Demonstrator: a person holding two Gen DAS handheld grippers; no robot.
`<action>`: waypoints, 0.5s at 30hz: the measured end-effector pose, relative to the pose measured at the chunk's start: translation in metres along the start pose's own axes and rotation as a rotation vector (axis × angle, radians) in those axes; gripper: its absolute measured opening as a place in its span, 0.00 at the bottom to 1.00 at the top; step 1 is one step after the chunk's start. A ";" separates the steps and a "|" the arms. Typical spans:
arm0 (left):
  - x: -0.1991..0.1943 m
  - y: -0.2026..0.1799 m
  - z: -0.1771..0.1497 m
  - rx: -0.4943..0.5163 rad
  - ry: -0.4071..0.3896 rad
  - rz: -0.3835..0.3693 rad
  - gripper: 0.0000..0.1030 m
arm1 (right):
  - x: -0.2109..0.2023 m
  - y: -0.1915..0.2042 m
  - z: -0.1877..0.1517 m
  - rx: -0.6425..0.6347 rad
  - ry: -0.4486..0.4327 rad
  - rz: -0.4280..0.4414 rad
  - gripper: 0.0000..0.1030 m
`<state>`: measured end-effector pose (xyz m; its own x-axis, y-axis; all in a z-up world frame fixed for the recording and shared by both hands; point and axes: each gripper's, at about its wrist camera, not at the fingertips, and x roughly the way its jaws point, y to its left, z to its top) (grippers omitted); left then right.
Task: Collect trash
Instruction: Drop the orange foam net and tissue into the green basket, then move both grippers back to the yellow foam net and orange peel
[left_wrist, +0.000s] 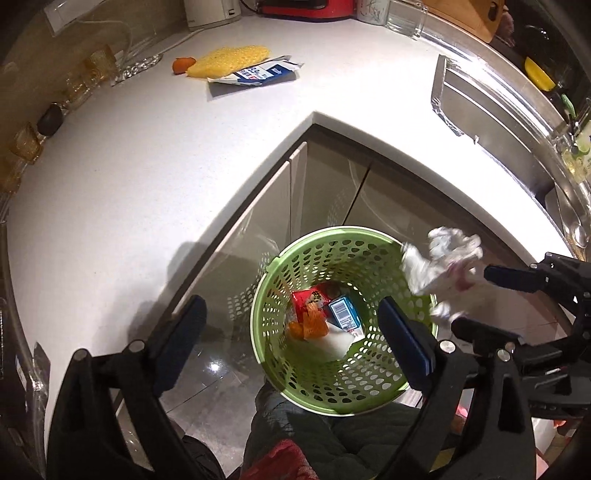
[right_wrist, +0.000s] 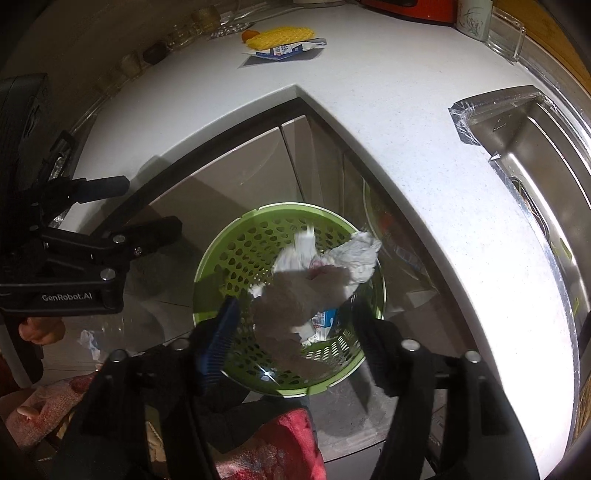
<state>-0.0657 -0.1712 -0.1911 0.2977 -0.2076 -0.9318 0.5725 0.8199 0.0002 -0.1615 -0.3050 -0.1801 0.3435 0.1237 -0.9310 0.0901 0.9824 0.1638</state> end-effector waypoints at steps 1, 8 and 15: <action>-0.002 0.002 0.001 -0.006 -0.003 0.003 0.87 | -0.002 0.000 0.001 0.002 -0.008 -0.002 0.76; -0.006 0.017 0.004 -0.046 -0.019 0.021 0.87 | -0.017 -0.006 0.019 0.022 -0.066 -0.011 0.85; -0.023 0.051 0.031 -0.081 -0.076 0.037 0.89 | -0.030 -0.003 0.065 0.038 -0.146 -0.015 0.89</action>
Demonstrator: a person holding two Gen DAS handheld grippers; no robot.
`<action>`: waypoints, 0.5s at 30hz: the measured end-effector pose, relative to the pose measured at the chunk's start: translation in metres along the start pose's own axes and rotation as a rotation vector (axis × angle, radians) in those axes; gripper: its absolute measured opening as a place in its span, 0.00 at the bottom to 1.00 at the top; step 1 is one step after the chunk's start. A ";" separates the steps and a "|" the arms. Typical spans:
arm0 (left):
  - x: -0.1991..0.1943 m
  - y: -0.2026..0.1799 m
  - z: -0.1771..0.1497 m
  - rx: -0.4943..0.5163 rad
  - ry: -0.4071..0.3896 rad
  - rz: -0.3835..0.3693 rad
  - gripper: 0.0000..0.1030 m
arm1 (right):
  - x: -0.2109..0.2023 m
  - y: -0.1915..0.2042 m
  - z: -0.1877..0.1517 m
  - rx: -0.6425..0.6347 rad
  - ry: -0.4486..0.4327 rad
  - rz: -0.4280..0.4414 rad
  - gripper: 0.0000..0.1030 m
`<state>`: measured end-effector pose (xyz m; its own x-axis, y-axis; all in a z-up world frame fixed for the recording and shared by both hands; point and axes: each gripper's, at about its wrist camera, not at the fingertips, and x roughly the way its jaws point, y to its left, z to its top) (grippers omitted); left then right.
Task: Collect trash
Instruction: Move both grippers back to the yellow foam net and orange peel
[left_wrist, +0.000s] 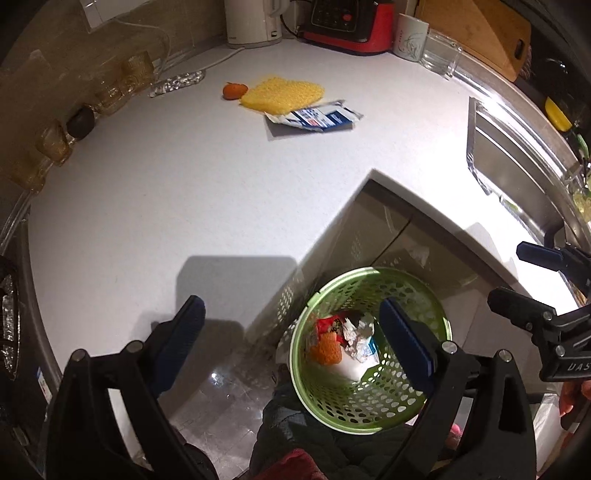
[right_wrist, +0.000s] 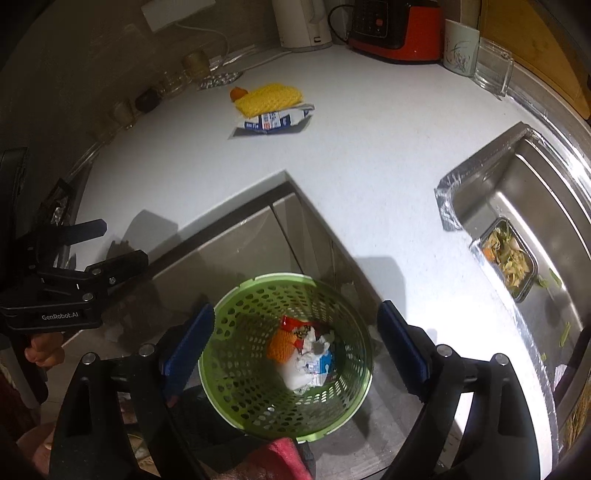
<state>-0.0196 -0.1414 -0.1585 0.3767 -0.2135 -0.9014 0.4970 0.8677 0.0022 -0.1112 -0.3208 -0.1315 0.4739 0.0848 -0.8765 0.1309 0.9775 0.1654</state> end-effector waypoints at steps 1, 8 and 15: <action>-0.001 0.007 0.007 -0.006 -0.011 -0.001 0.89 | 0.000 0.003 0.009 0.000 -0.011 -0.002 0.93; 0.002 0.063 0.071 -0.049 -0.070 0.013 0.89 | 0.008 0.028 0.086 -0.017 -0.103 -0.004 0.93; 0.026 0.120 0.134 -0.077 -0.096 0.007 0.93 | 0.054 0.048 0.163 -0.058 -0.116 -0.020 0.97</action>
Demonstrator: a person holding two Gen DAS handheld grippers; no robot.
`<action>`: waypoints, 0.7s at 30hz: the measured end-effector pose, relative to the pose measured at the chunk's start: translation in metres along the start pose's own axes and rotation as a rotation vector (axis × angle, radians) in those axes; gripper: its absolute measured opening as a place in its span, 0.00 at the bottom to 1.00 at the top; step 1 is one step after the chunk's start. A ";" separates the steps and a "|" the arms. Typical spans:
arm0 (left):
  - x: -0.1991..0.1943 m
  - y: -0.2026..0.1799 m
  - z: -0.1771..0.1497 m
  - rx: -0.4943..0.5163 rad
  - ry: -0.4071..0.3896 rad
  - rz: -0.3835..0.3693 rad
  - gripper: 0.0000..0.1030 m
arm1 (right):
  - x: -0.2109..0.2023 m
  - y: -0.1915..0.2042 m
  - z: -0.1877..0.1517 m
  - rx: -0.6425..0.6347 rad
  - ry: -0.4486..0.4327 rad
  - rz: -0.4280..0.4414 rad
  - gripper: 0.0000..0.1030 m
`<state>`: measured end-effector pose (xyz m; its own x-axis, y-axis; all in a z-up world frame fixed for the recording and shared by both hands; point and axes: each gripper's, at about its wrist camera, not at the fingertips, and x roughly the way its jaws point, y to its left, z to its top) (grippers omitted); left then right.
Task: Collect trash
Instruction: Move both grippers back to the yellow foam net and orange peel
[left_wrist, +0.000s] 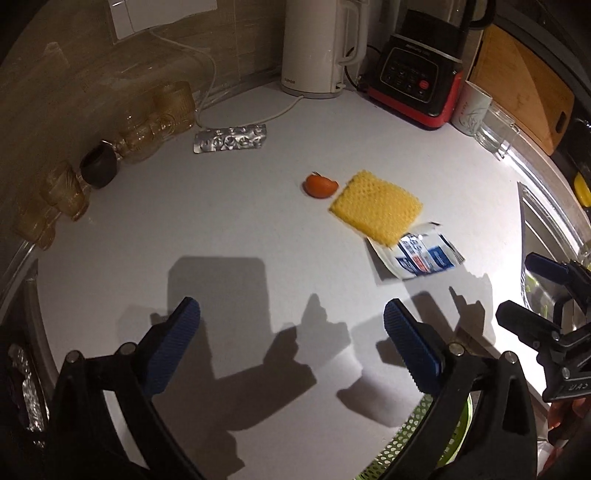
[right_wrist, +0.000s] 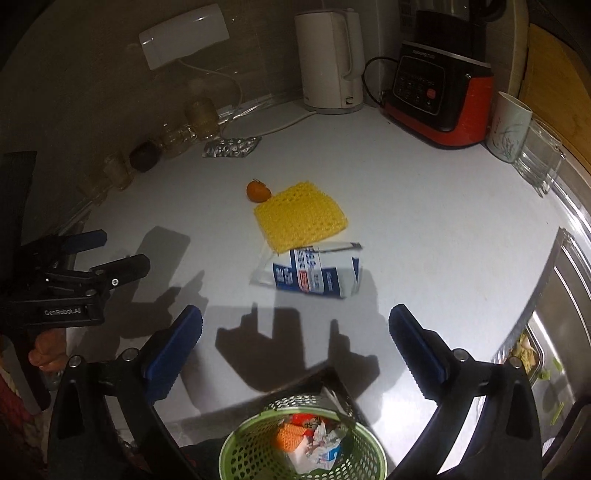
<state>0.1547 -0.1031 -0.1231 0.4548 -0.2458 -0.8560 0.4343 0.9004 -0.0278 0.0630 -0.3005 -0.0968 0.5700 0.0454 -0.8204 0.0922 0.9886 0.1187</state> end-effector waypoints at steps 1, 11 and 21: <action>0.006 0.003 0.006 0.005 -0.002 -0.003 0.93 | 0.012 0.001 0.010 -0.010 0.004 0.001 0.97; 0.060 0.024 0.048 0.042 0.024 -0.071 0.93 | 0.111 0.005 0.074 -0.104 0.103 -0.004 0.97; 0.094 0.027 0.064 0.063 0.048 -0.127 0.93 | 0.156 0.014 0.079 -0.224 0.184 -0.021 0.97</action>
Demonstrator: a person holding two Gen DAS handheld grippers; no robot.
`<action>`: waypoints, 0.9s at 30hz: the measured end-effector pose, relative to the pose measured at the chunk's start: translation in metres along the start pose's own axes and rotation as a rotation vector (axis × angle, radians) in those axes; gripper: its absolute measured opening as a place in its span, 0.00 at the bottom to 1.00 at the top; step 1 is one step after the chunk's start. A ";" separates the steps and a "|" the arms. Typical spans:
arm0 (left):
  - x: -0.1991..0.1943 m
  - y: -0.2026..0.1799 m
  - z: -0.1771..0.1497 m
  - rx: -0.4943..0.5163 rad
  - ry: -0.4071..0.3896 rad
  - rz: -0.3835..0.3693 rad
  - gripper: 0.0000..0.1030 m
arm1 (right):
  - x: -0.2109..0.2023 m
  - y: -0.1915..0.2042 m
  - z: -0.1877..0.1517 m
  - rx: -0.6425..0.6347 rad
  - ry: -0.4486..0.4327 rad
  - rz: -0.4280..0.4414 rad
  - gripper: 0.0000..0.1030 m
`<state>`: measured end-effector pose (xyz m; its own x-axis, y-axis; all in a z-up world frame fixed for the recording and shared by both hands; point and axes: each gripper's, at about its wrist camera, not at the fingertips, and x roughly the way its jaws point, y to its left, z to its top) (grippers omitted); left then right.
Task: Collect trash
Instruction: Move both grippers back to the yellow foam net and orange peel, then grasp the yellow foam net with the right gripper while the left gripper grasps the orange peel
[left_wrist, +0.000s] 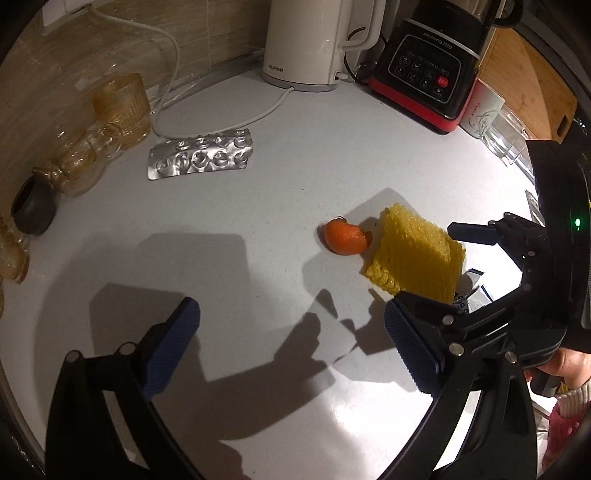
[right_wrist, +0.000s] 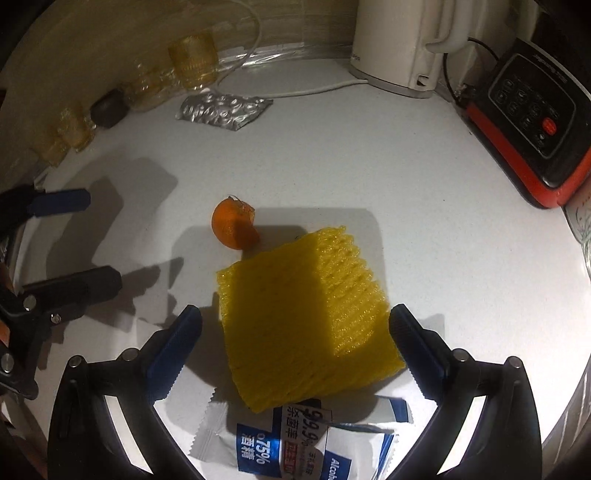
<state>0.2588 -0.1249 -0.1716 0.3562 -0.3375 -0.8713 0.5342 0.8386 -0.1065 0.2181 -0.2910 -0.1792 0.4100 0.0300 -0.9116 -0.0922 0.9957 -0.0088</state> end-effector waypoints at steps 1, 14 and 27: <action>0.002 0.000 0.002 0.002 0.000 -0.003 0.93 | 0.002 0.001 0.001 -0.012 0.003 -0.011 0.97; 0.025 -0.017 0.017 0.083 -0.004 -0.037 0.93 | 0.004 -0.035 0.002 0.112 0.002 0.027 0.20; 0.064 -0.036 0.038 0.119 0.050 -0.024 0.63 | -0.033 -0.072 -0.016 0.256 -0.076 0.024 0.17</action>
<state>0.2912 -0.1931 -0.2053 0.3051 -0.3324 -0.8924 0.6306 0.7728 -0.0723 0.1964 -0.3648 -0.1555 0.4781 0.0511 -0.8768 0.1256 0.9841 0.1259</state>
